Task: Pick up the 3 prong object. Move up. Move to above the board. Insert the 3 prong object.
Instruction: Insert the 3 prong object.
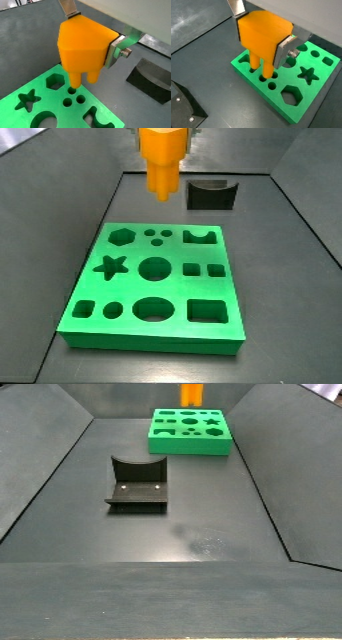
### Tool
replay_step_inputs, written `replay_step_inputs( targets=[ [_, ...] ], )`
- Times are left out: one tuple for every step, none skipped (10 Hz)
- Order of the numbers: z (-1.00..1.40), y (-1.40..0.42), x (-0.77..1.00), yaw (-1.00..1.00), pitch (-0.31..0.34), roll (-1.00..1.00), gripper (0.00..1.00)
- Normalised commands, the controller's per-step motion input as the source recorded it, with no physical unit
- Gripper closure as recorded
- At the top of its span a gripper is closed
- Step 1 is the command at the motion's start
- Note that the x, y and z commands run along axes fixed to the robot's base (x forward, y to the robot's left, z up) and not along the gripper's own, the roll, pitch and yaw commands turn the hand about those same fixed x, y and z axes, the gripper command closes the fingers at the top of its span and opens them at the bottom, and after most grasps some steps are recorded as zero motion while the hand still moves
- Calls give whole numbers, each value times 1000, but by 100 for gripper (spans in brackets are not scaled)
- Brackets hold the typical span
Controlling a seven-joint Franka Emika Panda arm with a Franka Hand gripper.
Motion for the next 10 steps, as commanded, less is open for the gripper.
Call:
replay_step_inputs(
  targets=[
    [-23,29,9,0,0,30,100],
    [-69,43,0,0,0,36,100],
    [-163,49,0,0,0,36,100],
    [-260,31,57,0,0,36,100],
    [-263,14,114,0,0,21,100],
    [-203,0,234,0,0,17,100],
    [-194,-17,294,0,0,10,100],
    [-180,-40,277,0,0,13,100],
    [-174,-57,177,0,0,9,100],
    [-149,-100,177,9,0,0,100]
  ],
)
